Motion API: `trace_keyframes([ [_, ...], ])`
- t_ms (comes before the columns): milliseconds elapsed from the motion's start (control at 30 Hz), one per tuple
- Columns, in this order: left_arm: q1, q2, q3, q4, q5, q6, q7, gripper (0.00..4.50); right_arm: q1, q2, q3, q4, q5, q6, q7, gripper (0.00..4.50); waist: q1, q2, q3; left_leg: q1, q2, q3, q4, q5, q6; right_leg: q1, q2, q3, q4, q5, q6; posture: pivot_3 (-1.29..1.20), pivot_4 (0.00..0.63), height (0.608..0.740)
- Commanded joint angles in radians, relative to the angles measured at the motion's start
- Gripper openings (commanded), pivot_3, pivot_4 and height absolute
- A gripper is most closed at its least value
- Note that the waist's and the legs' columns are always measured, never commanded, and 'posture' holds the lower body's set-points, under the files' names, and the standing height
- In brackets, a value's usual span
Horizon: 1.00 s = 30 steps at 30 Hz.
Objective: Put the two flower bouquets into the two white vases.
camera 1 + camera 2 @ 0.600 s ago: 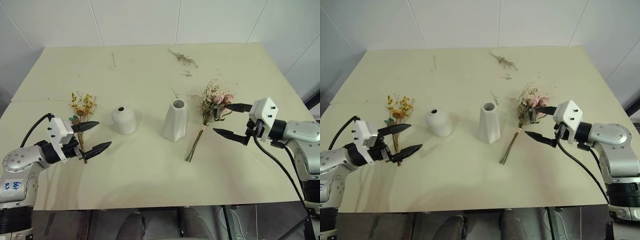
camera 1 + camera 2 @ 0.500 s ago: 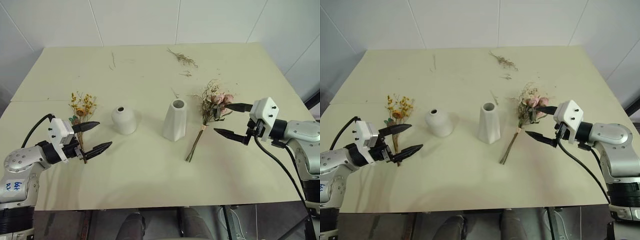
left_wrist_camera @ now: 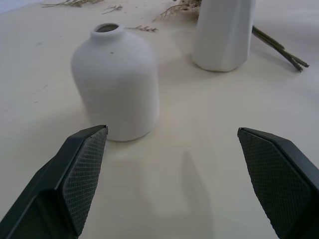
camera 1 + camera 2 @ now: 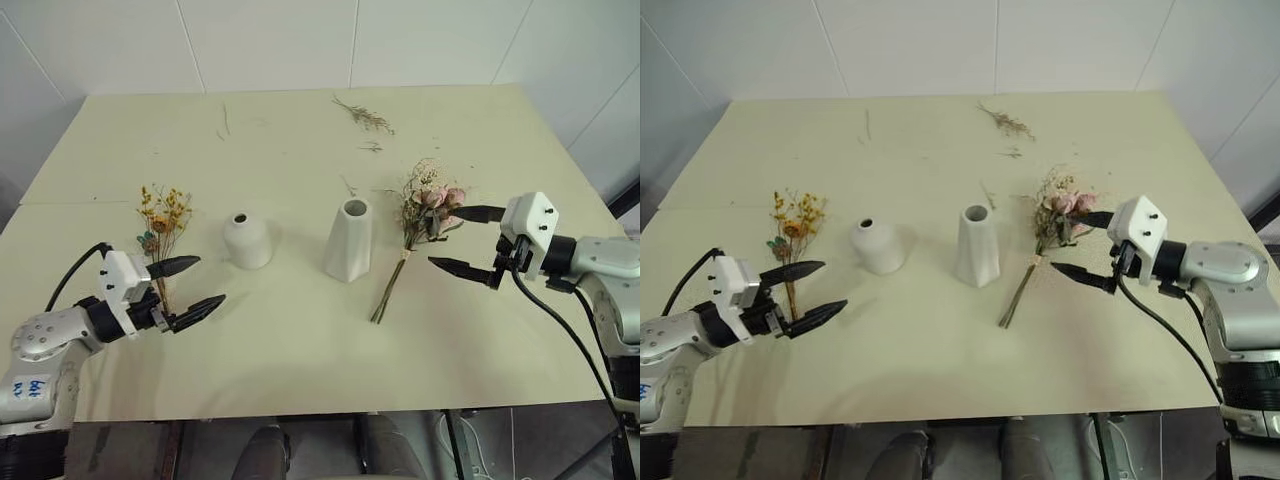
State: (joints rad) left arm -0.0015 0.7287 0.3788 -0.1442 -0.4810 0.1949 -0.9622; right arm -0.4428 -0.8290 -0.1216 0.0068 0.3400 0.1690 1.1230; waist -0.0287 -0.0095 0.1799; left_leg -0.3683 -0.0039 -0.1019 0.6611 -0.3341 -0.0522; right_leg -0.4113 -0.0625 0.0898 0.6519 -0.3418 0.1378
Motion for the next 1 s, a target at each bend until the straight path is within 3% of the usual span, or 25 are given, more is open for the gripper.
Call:
trace_keyframes([
  [33,0.03,0.03,0.069,-0.047,-0.034,0.017,0.004,4.46,-0.03,-0.014,-0.004,0.02,0.004,-0.027,0.023,4.5,0.001,0.0,0.0,0.0,0.0,0.0,0.0,0.0,0.0,0.0,0.0,0.0,0.0,0.0,0.0,0.0,0.15,0.74],
  [300,0.071,0.133,0.182,-0.001,-0.015,0.106,0.031,4.46,-0.096,0.006,-0.003,-0.068,0.063,0.021,0.023,4.5,0.0,0.001,0.001,0.0,0.0,0.0,-0.002,0.0,0.0,0.0,0.0,0.0,-0.002,0.0,0.0,0.0,0.15,0.74],
  [500,0.047,0.228,0.211,-0.024,-0.014,0.38,0.152,4.46,-0.12,-0.032,-0.014,-0.165,0.146,0.105,0.08,4.5,-0.001,0.002,0.001,-0.001,0.0,0.0,-0.006,0.0,0.0,-0.001,-0.001,-0.001,-0.005,0.0,0.0,0.0,0.15,0.74],
  [667,-0.025,0.291,0.15,0.017,0.029,0.555,0.253,4.46,-0.134,-0.002,0.012,-0.187,0.141,0.121,0.047,4.5,0.0,0.002,0.001,-0.001,0.0,0.0,-0.01,0.0,0.0,-0.001,-0.001,-0.001,-0.009,0.0,0.0,0.0,0.15,0.74],
  [767,-0.116,0.269,0.103,0.012,0.056,0.729,0.399,4.46,-0.131,0.009,0.017,-0.189,0.143,0.12,0.044,4.5,0.001,0.002,0.001,-0.001,0.0,0.0,-0.01,0.0,0.0,-0.002,-0.001,-0.001,-0.009,0.0,0.0,0.0,0.15,0.74],
  [1000,-0.254,0.238,0.005,-0.096,0.027,1.159,0.537,4.46,-0.124,0.014,0.023,-0.182,0.14,0.114,0.051,4.5,-0.001,0.001,0.001,-0.002,-0.001,0.0,-0.01,0.002,-0.003,-0.003,-0.001,-0.001,-0.008,0.0,0.0,0.0,0.15,0.74],
])
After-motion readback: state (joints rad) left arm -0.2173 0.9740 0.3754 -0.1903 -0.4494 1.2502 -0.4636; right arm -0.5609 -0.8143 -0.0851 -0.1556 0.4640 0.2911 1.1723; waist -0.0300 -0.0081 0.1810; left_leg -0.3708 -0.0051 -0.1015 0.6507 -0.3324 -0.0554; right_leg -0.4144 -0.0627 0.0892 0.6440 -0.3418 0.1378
